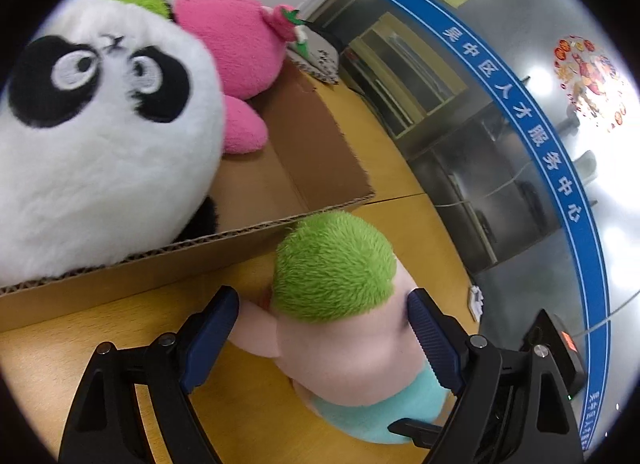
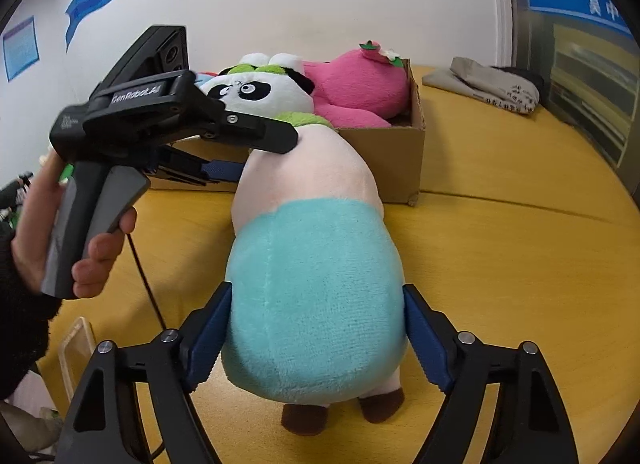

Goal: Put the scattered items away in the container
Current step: 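Close both grippers on the green-haired plush and lift it, then carry the green-haired plush over the box and lower it in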

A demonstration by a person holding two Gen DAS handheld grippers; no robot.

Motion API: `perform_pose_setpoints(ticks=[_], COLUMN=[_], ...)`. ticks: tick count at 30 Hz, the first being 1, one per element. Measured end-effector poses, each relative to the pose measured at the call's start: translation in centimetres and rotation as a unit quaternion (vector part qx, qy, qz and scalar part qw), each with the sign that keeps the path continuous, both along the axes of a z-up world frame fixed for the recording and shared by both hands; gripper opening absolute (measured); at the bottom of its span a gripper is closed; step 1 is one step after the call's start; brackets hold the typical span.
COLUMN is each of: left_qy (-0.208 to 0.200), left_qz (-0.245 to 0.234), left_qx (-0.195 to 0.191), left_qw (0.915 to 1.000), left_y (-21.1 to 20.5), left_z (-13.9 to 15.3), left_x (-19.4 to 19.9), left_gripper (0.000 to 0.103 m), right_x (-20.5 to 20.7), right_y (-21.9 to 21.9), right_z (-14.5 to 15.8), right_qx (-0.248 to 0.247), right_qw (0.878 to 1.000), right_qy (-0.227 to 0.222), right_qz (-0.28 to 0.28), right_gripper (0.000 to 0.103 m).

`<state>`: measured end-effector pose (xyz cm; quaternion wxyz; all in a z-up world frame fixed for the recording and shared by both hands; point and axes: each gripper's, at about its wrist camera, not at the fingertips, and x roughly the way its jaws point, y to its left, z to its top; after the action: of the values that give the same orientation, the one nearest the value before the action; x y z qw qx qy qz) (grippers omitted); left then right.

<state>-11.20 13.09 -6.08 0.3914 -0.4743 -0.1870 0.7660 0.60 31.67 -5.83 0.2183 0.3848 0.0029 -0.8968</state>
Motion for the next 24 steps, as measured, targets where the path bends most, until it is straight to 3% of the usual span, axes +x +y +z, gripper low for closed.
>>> perform_pose_setpoints(ticks=[4,7,11,13,15,21,24], left_qy=[0.019,0.045,0.075,0.097,0.121,0.231,0.210], left_qz=[-0.027,-0.038,-0.030,-0.027,-0.025,-0.021,-0.027], left_qx=[0.025,0.012,-0.014,-0.009,-0.007,-0.057,-0.087], left_qw=[0.9992,0.9982,0.9966,0.9949,0.9923,0.9709,0.9735], left_y=[1.2,2.2,2.9,2.8,2.7,3.5,4.4], left_z=[0.9,1.7,3.3,5.4,7.8,17.6,15.7], left_x=[0.4,0.8,1.1,1.0,0.8,-3.1,-6.0], left_gripper=[0.087,0.085,0.063,0.063,0.063,0.066,0.070], right_x=[0.3,0.3,0.4,0.8,0.8,-3.4,-8.4], right_y=[0.9,1.3,1.6,1.4,1.4,0.0,-0.8], right_z=[-0.3,-0.4,-0.1,0.6,2.1,8.8,10.8], right_qx=[-0.018,-0.029,-0.036,-0.041,-0.060,-0.079,-0.095], right_qw=[1.000,0.999,0.999,0.999,0.997,0.989,0.984], right_qy=[-0.006,-0.010,-0.002,0.015,0.041,0.122,0.147], right_qz=[0.012,0.017,0.009,0.006,0.004,0.013,0.020], right_gripper=[0.081,0.081,0.075,0.073,0.073,0.073,0.073])
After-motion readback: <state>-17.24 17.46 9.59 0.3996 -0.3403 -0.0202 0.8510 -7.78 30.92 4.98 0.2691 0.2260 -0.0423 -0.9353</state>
